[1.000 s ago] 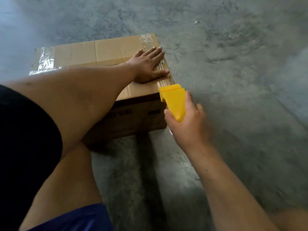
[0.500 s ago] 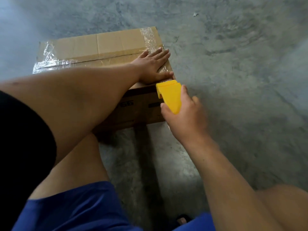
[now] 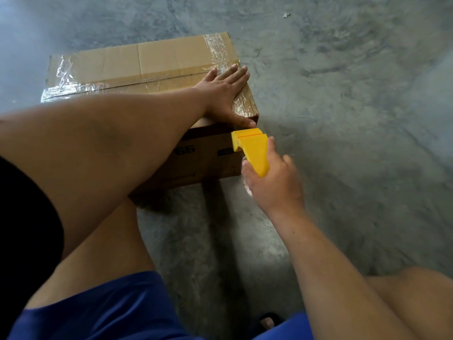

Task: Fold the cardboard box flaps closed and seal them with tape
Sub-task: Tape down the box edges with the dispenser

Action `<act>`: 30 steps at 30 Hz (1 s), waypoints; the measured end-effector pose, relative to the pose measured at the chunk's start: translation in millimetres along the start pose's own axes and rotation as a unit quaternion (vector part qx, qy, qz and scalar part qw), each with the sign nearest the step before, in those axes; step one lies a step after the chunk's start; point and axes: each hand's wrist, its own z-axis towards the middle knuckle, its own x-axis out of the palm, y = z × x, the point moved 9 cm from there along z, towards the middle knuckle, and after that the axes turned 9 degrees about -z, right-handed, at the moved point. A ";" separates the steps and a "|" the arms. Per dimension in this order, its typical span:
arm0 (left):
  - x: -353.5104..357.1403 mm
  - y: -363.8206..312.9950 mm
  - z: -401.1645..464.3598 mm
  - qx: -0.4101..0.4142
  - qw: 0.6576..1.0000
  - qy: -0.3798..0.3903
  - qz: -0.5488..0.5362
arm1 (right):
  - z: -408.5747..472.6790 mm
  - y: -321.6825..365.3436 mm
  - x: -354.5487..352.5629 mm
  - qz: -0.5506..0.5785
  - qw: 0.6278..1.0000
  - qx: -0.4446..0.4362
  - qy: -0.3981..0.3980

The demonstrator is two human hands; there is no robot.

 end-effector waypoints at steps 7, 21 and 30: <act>1.8 -1.5 1.2 -0.010 1.000 -0.008 0.008 | 20.0 3.8 -0.5 0.006 1.000 0.020 -0.010; 8.1 -19.3 -3.7 -0.051 0.999 0.008 0.016 | 19.8 -4.2 8.6 -0.032 0.997 0.064 0.034; -15.3 7.0 -28.3 -0.067 0.986 -0.080 -0.128 | 6.1 10.2 -49.4 -0.074 0.996 0.028 -0.045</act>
